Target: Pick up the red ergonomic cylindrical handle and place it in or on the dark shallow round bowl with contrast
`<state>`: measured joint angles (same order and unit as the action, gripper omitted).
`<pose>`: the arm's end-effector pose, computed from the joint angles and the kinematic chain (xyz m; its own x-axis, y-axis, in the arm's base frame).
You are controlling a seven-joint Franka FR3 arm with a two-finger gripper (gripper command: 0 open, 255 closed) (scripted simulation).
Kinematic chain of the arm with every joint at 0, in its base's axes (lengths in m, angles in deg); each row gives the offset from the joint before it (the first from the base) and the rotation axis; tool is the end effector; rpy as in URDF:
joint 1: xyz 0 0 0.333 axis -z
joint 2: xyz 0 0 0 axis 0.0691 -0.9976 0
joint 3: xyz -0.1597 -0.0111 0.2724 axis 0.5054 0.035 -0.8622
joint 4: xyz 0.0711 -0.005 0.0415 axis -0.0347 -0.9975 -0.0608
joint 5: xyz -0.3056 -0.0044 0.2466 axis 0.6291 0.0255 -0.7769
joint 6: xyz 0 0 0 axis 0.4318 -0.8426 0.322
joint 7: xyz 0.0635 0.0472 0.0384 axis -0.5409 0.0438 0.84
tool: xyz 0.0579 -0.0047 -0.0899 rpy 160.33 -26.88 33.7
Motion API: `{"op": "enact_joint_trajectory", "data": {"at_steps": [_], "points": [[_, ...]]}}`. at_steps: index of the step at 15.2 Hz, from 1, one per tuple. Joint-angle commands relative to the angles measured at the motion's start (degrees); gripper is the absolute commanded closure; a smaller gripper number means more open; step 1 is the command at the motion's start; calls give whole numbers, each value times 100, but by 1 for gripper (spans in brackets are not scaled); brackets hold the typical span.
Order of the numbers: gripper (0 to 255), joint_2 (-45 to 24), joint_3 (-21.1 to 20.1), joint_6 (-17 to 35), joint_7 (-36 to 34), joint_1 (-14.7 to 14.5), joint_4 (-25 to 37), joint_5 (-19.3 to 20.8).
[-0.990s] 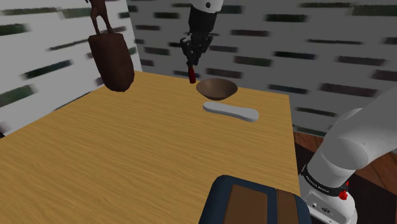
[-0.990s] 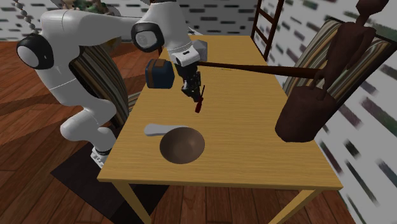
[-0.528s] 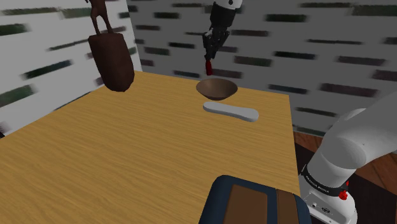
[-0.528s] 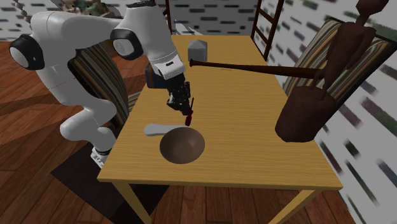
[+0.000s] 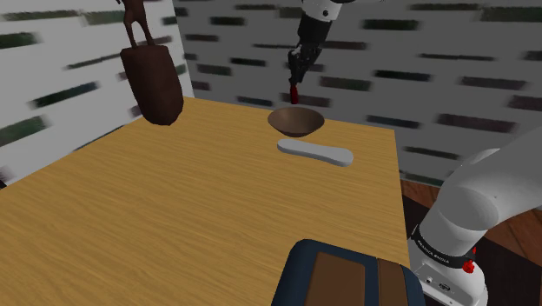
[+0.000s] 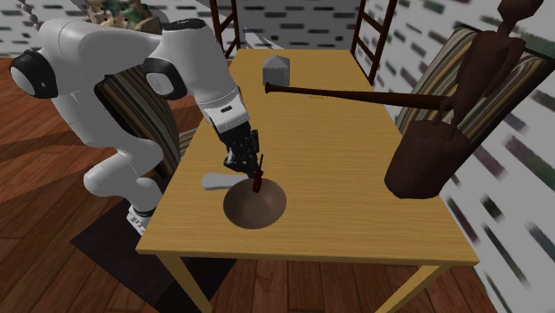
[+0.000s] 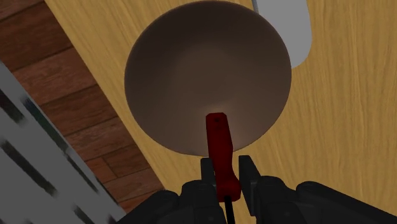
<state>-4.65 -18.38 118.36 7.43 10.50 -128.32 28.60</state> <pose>0.4400 0.0643 0.6283 0.9496 0.1209 0.2891 0.1334 -0.9908 -0.0240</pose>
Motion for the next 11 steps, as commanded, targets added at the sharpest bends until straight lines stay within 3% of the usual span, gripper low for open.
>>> {"op": "enact_joint_trajectory", "data": {"at_steps": [1,11], "points": [[255,57,-5,174,17,-11,-229,-19],[255,94,-40,777,57,-36,-869,-67]]}}
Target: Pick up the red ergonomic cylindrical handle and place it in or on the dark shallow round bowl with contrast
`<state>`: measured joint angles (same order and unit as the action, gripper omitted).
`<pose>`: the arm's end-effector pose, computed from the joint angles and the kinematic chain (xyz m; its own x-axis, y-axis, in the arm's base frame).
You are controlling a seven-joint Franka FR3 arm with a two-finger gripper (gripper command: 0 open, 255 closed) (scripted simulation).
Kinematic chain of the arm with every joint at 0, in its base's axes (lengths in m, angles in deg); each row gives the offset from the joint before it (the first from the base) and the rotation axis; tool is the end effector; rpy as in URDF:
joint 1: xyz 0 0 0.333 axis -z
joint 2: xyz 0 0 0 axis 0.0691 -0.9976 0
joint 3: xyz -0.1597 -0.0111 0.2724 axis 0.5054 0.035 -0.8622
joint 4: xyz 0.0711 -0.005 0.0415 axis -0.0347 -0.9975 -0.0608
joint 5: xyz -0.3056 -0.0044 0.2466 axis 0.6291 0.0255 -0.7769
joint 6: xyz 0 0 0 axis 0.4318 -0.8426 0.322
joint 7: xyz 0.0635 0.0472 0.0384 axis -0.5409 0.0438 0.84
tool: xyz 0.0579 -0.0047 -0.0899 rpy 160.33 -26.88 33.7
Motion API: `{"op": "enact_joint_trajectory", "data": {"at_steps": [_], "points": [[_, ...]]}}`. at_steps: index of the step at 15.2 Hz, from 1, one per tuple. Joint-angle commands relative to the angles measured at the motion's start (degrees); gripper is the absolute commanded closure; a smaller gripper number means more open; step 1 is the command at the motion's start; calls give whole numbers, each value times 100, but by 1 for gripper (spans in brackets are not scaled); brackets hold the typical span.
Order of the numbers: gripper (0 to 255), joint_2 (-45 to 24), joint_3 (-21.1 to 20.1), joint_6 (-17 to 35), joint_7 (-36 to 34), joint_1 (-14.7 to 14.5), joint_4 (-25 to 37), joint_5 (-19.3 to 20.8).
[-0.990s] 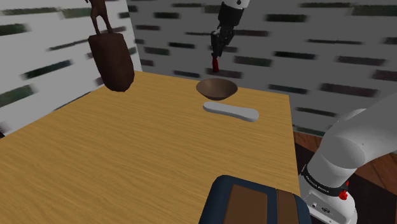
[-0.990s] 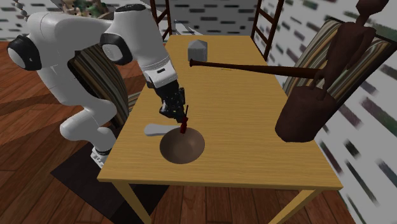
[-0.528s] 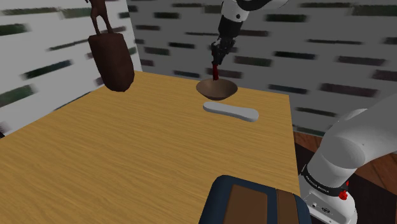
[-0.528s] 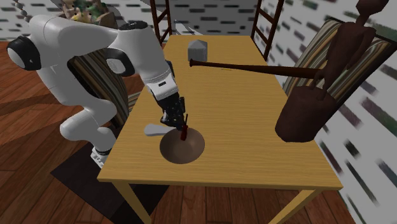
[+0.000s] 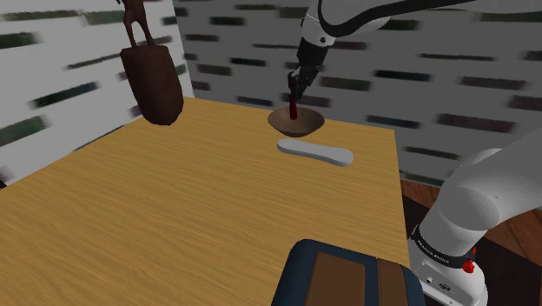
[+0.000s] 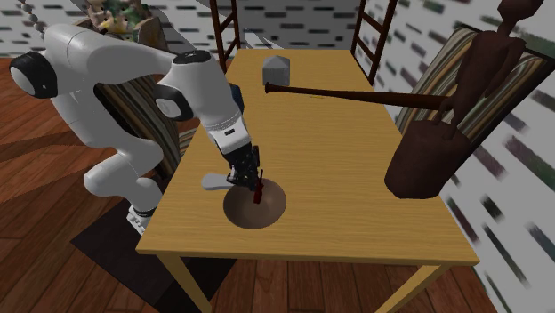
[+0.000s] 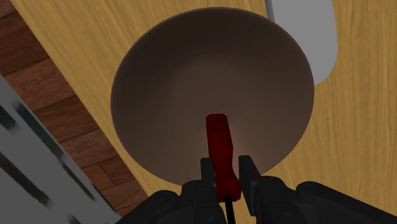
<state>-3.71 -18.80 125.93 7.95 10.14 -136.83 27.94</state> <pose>0.4383 0.0646 0.5753 0.9496 0.1210 0.2891 0.1336 -0.9907 -0.0240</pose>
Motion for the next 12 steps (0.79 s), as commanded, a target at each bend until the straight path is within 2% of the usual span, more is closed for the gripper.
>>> {"op": "enact_joint_trajectory", "data": {"at_steps": [1,5,6,11,12], "points": [[255,0,2,20,5,0,-18,-1],[255,0,2,20,5,0,-18,-1],[0,0,2,20,5,0,-18,-1],[0,0,2,20,5,0,-18,-1],[0,65,27,-176,6,2,112,3]]}}
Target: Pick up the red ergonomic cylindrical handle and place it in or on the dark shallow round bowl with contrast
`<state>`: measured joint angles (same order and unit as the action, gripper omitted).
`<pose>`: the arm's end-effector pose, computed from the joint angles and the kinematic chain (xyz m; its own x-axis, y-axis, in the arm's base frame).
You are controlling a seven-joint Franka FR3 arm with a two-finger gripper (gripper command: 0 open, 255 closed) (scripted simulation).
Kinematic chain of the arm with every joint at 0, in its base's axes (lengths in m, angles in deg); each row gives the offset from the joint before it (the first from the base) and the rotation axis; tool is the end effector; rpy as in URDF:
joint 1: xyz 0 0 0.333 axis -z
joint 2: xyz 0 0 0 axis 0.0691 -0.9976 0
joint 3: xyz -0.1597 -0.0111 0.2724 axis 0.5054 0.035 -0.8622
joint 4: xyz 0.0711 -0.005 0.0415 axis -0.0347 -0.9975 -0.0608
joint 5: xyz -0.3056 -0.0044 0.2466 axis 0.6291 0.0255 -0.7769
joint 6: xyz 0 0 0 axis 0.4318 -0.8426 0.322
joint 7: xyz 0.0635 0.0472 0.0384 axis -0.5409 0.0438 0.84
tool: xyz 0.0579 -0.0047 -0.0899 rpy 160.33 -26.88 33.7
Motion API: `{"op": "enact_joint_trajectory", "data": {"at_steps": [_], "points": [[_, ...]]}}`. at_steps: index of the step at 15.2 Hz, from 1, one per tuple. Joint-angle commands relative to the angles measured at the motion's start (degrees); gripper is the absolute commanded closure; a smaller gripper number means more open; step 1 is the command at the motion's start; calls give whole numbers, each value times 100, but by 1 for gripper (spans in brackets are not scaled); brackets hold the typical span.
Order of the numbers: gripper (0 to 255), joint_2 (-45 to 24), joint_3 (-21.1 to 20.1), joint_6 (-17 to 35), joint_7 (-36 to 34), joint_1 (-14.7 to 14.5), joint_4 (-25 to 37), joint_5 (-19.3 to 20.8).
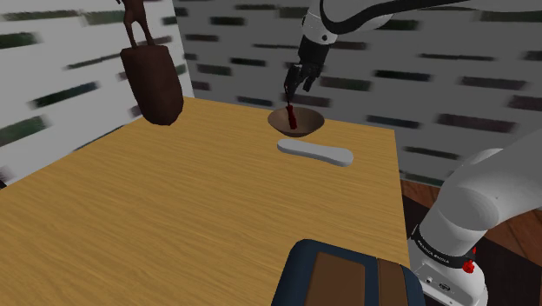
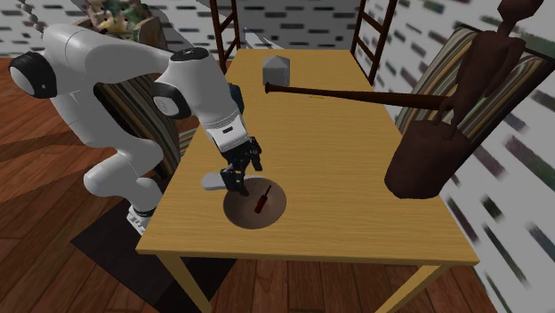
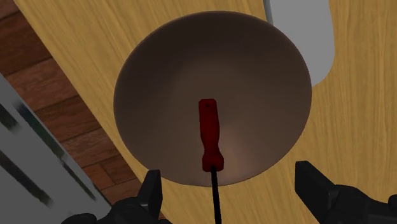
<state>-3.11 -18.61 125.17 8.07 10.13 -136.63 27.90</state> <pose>0.4351 0.0635 0.5802 0.9493 0.1211 0.2900 0.1337 -0.9907 -0.0239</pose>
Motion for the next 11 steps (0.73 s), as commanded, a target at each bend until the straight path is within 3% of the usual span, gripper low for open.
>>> {"op": "enact_joint_trajectory", "data": {"at_steps": [1,3,11], "points": [[0,63,32,-296,-4,6,229,12],[0,146,74,-643,-5,11,492,24],[0,146,74,-642,-5,11,491,24]]}}
